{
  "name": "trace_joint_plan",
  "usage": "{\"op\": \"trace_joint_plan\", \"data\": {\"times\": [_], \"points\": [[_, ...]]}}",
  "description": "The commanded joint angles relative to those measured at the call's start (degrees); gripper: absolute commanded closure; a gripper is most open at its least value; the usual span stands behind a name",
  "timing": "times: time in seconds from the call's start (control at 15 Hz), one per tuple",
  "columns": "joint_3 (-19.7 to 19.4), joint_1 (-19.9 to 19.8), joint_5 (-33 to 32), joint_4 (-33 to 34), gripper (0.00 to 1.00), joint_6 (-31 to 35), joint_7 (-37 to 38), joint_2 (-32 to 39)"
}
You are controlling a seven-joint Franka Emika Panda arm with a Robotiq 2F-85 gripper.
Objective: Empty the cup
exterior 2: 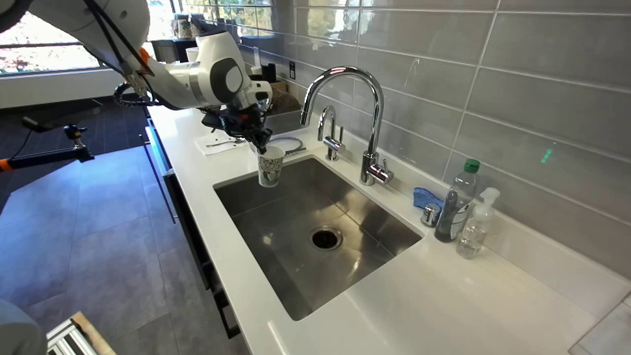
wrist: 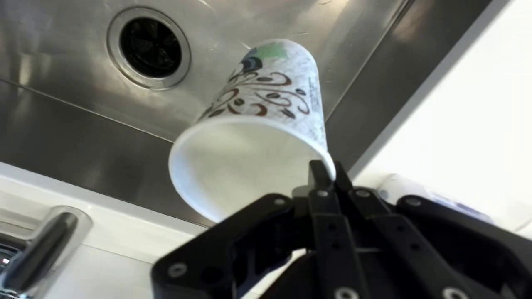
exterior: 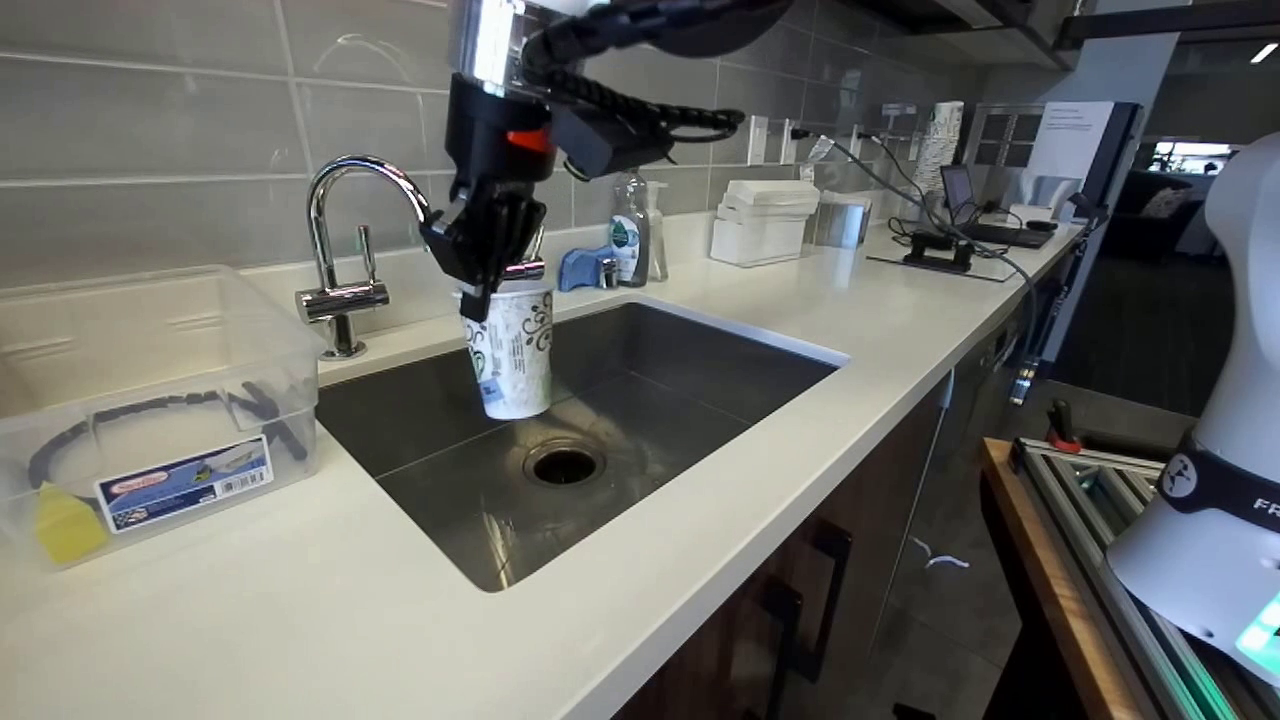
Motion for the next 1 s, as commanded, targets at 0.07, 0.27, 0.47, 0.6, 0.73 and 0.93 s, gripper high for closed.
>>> {"op": "trace_joint_plan", "data": {"times": [0.07, 0.27, 0.47, 0.6, 0.73, 0.93], "points": [[7.59, -2.69, 7.45, 1.22, 0.99, -0.98, -14.62, -0.86], [10.78, -2.83, 10.05, 2.7, 0.99, 0.89, -23.07, -0.15], [13.38, -2.77, 12.7, 4.13, 0.99, 2.4, -29.79, 1.19], [14.8, -2.61, 14.13, 4.81, 0.99, 4.43, -33.05, 2.4], [15.62, -2.55, 14.04, 5.23, 0.99, 7.37, -34.63, 4.09], [16.08, -2.57, 12.24, 5.69, 0.99, 12.75, -36.14, 7.09]]}}
